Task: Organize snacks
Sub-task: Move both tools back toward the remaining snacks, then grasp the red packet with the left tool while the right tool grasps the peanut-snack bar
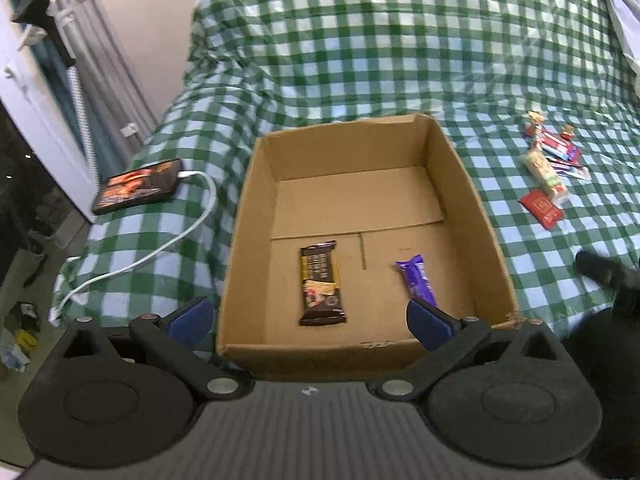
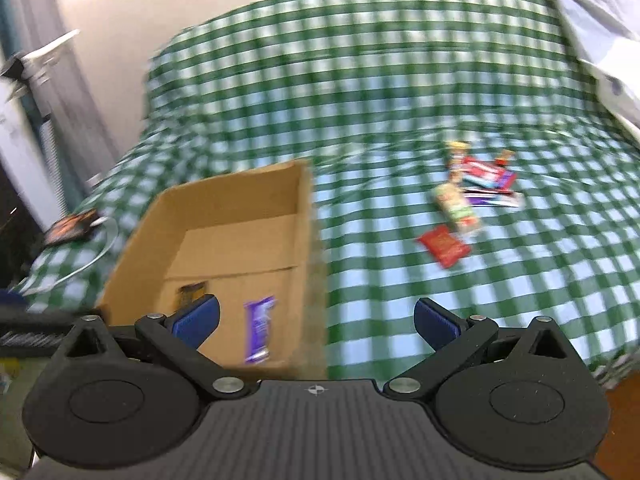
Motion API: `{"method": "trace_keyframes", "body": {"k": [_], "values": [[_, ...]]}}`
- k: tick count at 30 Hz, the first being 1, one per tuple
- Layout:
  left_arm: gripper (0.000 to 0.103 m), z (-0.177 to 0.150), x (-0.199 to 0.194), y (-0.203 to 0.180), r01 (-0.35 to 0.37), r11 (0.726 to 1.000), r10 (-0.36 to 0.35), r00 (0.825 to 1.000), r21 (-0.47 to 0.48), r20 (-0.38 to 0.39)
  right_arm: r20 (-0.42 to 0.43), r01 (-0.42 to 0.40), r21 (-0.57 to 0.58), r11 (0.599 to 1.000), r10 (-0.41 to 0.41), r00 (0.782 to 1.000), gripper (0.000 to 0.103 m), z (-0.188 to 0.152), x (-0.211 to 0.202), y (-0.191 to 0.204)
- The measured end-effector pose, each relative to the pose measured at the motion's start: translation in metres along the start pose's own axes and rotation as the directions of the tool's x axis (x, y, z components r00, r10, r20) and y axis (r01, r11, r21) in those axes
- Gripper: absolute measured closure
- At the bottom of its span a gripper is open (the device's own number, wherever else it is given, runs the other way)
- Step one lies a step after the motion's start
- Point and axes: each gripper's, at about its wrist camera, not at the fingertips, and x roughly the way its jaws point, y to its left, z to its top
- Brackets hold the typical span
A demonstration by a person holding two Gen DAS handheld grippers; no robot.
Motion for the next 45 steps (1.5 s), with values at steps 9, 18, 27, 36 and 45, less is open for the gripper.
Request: {"method": "trace_keyframes", "body": {"k": [9,18,27,36,45], "values": [[0.0,0.041,0.034,-0.024,0.128,0.986,-0.139,0.985,-0.108,-0.101,0.026,0.189,0.103,0.977,-0.193,0.981,0.001,0.04,0.068,-0.103],[0.0,0.106,0.074,-0.098,0.189,0.981,-0.194,0.97,-0.047,-0.146,-0.096,0.225,0.067,0.972,-0.218,0.971,0.001,0.084,0.213,-0.185],[0.0,0.149,0.129,-0.17,0.24,0.971,-0.236,0.948,-0.006,-0.212,-0.155,0.157,-0.075,0.985,-0.168,0.974,0.065,0.095,0.317,-0.202],[0.0,0.164,0.22,-0.291,0.331,0.943,-0.311,0.888,0.004,-0.338,-0.106,0.375,0.086,0.923,-0.365,0.925,0.065,0.066,0.216,-0.29],[0.0,0.15,0.317,-0.34,0.288,0.953,-0.298,0.822,-0.098,-0.486,-0.128,0.42,0.135,0.898,-0.404,0.906,0.052,0.033,0.213,-0.318]]}}
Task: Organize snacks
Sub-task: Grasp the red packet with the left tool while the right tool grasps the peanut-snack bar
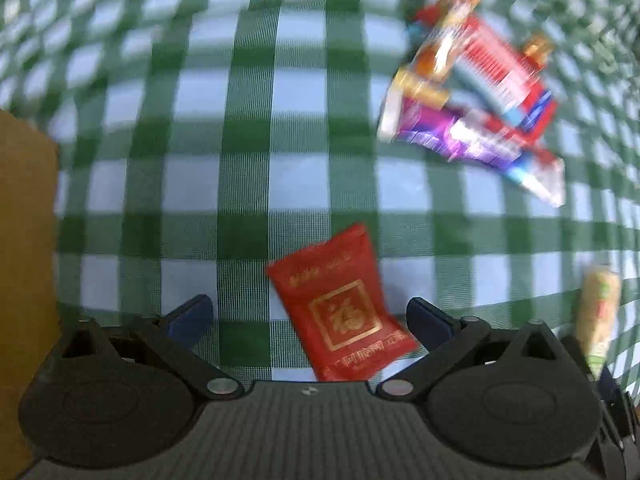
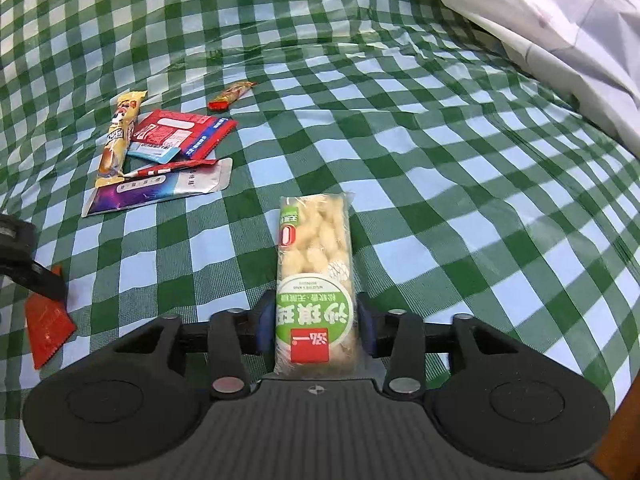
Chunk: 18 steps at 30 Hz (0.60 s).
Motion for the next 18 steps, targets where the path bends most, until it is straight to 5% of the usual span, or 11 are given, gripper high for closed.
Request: {"method": "trace_keyframes", "body": {"k": [3,6,10,18], "values": [[0.004,-0.006,-0.003,-0.004,-0.034,0.999,0.033,0.999,0.015,0.035,0.014,-0.006,-0.005,1.0,0.006,1.0,0.045,-0.001,0.004,0.001],[0.058,-0.014,-0.019,-0.002,-0.04,0.999,0.039,0.994,0.013,0.105,0.016,0.01,-0.015,1.0,-0.01,1.0,0.065,0.001,-0.001,0.001],[0.057,-0.019,-0.046,0.009,0.0,1.0,-0.001,0.994,0.014,0.112,-0.013,-0.038,0.054,0.998,0.039,0.999,0.065,0.008,-0.017,-0.002],[0.057,-0.072,-0.156,0.053,0.091,0.994,-0.101,0.963,0.053,0.249,0.092,-0.178,0.099,0.979,0.169,0.981,0.065,0.008,-0.11,0.019]]}}
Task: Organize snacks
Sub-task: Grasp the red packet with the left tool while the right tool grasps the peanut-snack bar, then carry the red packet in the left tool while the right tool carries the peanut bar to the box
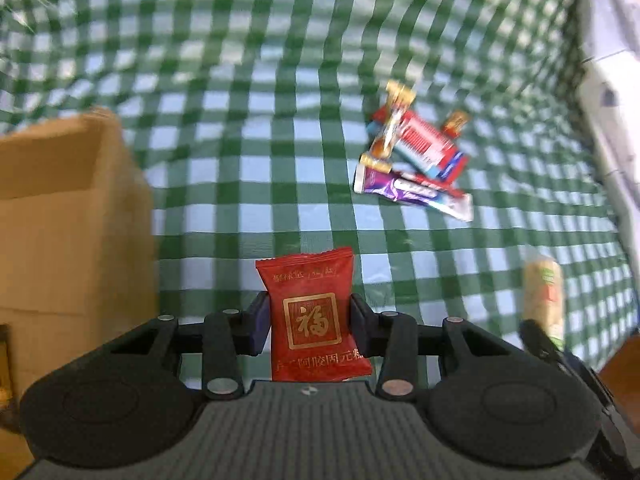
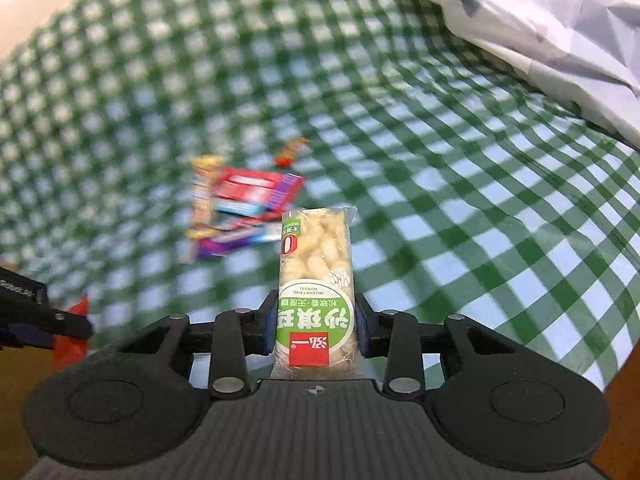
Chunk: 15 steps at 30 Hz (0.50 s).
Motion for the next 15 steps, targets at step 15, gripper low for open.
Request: {"method": "trace_keyframes", "body": {"k": [15], "values": [[0.057,-0.125,-0.194,0.14,-0.005,0.99,0.028,0.986,-0.142,0.162,-0.043,-0.29,-0.163,0.943,0.287,0.957,0.065,-0.064,-0.156,0.138]]}}
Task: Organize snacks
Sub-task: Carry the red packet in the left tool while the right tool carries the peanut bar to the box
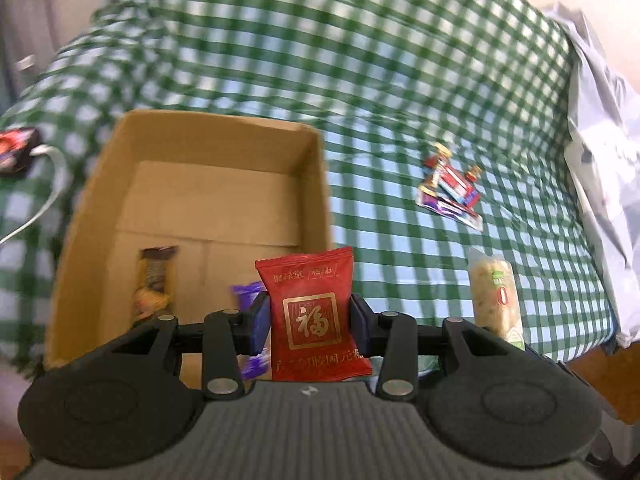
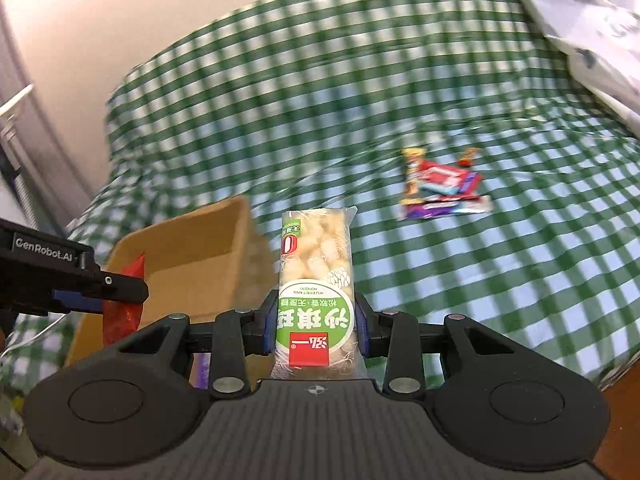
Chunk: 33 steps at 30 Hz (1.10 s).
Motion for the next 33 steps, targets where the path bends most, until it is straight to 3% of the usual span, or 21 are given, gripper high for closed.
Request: {"method": "trace_keyframes", "body": {"k": [6,15,33], "values": [[0.057,-0.022,-0.043,0.058,0.033,0.993,-0.025,0.997,-0.117,0.07,-0.013,-0.036,-0.116,0.993,0.035,0.999,0.065,-0.015,-0.029,0.055],[0.057,-0.054,-0.086,0.102,0.036,0.988,-0.016,0.991,-0.151,0.131,-0.035,-0.084,-0.16,0.983,0.08,0.996,0.065,-0.043,-0.051,0.102],[0.057,-0.053,-0.073,0.131,0.048,0.98,-0.026,0.993,-0.192,0.116,-0.084,-0.067,-0.227,0.972,0.049,0.995,0.065,-0.052,-0.04,0.134]]}}
